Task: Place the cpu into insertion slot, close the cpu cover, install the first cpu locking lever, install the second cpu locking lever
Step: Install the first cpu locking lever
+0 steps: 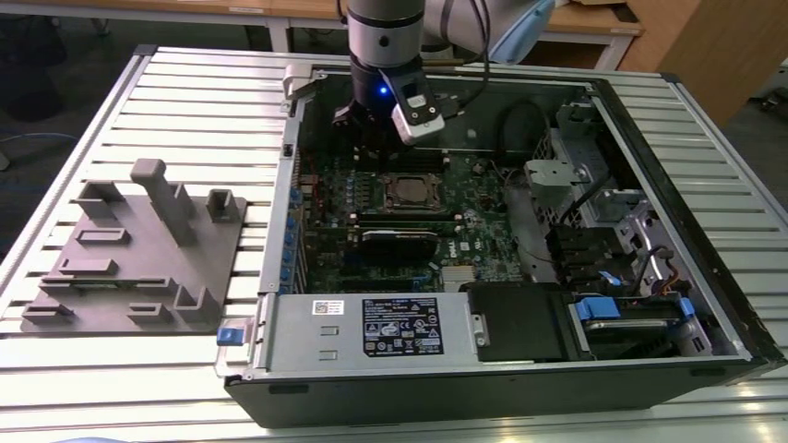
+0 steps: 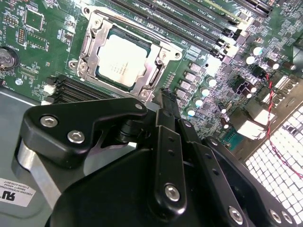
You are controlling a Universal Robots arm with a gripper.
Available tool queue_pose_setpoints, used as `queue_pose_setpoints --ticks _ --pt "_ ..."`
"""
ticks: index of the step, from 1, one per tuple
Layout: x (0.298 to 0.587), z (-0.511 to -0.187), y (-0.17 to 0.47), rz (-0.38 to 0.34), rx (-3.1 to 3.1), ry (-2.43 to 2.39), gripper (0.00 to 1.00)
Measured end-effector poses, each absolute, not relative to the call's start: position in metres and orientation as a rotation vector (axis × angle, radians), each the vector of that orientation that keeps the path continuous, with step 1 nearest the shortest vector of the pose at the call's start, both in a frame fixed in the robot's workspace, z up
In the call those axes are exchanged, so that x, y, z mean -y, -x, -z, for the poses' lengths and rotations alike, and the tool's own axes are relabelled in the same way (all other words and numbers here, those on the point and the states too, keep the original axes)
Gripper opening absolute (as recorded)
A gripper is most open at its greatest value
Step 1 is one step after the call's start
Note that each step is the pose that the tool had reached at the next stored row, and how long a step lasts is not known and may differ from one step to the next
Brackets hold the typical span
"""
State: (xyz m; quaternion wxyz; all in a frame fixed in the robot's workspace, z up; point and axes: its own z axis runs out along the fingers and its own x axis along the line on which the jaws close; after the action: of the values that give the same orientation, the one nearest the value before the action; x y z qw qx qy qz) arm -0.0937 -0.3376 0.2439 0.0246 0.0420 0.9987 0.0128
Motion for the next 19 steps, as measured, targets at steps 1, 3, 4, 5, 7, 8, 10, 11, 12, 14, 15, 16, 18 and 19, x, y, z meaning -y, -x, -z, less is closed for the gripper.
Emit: queue_pose_setpoints --ticks 1,3,4,5,7,8,10,11,12,14,15,16,18,19 --pt "0.3376 -0.2439 0.0937 -0.039 -3.089 -0.13 0.11" --pt "0.3376 -0.2439 0.0937 -0.039 -3.089 -0.13 0.11" --pt "0.3376 -0.2439 0.0937 -0.039 -3.089 -0.13 0.11" --pt "0.3376 -0.2439 0.0937 -0.039 -3.089 -0.13 0.11" --pt "0.3376 -0.244 0.0937 -0.039 -3.089 -0.13 0.11" --pt "0.3376 -0.244 0.0939 -0.039 -3.089 -0.13 0.11" --pt "0.3376 -0.244 0.0947 -0.039 -3.089 -0.13 0.11" --pt "0.3376 -0.2441 0.0956 -0.039 -3.089 -0.13 0.11" --pt "0.3376 -0.244 0.0966 -0.039 -3.089 -0.13 0.11" --pt "0.3376 -0.244 0.0988 -0.039 -3.089 -0.13 0.11" --pt "0.3376 -0.244 0.0997 -0.039 -3.088 -0.13 0.11" --pt "0.3376 -0.2439 0.1004 -0.04 -3.088 -0.13 0.11" --pt "0.3376 -0.244 0.1021 -0.039 -3.088 -0.13 0.11" --pt "0.3376 -0.244 0.103 -0.039 -3.087 -0.13 0.11"
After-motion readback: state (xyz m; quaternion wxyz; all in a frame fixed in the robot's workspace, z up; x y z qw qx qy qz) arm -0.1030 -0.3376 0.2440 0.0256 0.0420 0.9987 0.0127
